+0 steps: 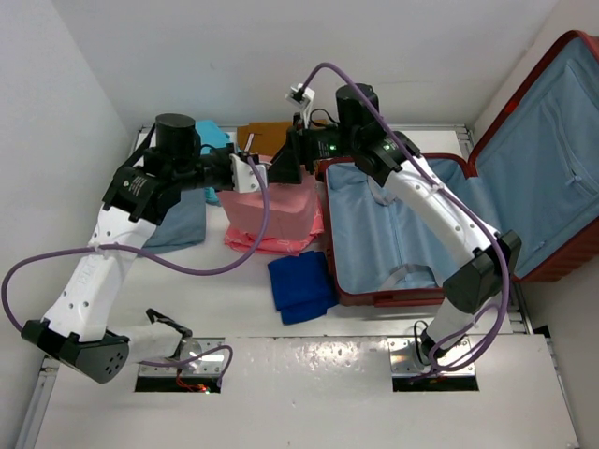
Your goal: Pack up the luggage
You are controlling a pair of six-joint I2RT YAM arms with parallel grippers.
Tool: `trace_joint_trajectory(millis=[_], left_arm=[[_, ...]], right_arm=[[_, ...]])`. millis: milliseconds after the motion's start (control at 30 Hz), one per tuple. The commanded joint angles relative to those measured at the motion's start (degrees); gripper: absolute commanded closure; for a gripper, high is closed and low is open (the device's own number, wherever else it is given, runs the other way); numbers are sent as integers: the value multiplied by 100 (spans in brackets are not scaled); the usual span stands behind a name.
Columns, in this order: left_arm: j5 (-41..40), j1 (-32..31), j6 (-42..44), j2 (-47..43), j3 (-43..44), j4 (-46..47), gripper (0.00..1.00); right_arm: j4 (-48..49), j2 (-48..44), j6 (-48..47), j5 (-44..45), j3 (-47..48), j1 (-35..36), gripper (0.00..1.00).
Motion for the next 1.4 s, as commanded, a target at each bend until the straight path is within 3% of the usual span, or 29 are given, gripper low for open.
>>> trace_joint_trajectory(millis=[0,100,333,433,467,500,533,633,667,767,967,1267,1367], left_arm=[[-19,-166,-126,-61,332,862,100],[-19,-167,-126,-61,332,915,100],[-133,-272,-117,-61,218,985,100],[-282,-342,-380,-131,-10,1257,96],[-396,-342,-459,-131,-80,1354,85],[-493,-342,-790,-270,-264,1677,55],[-737,-342,-1011,-324,-361,1871,42],[-1195,-342,-1678,-517,-581,2468,9],[-1310,-342,-1856,-518,-660,2584,2],[-1661,-281,-2559,-632,-810,3041,0],[-2452,-228,-3587,-641,-881,3367,0],[-2638,-175,-3773,-684,-1284,3367,0],[-2638,-175,-3773,-685,-1416,3367,0]], right_arm=[[-119,114,-135,-114,145,85,39],[-355,167,-389,-176,206,199,46],[-673,-17,-927,35,-4,182,91],[-700,-228,-961,175,-267,24,100],[-682,-376,-927,202,-338,-37,100],[-656,-447,-900,210,-565,-229,100],[-630,-605,-813,202,-628,-310,100],[-603,-1061,-734,246,-1093,-819,100],[-594,-1264,-724,263,-1216,-951,100],[-620,-1764,-768,307,-1909,-1775,100],[-541,-2670,-917,562,-3079,-2744,100],[152,-3682,-882,1247,-4740,-4535,100],[775,-3910,-725,1300,-5241,-5019,100]])
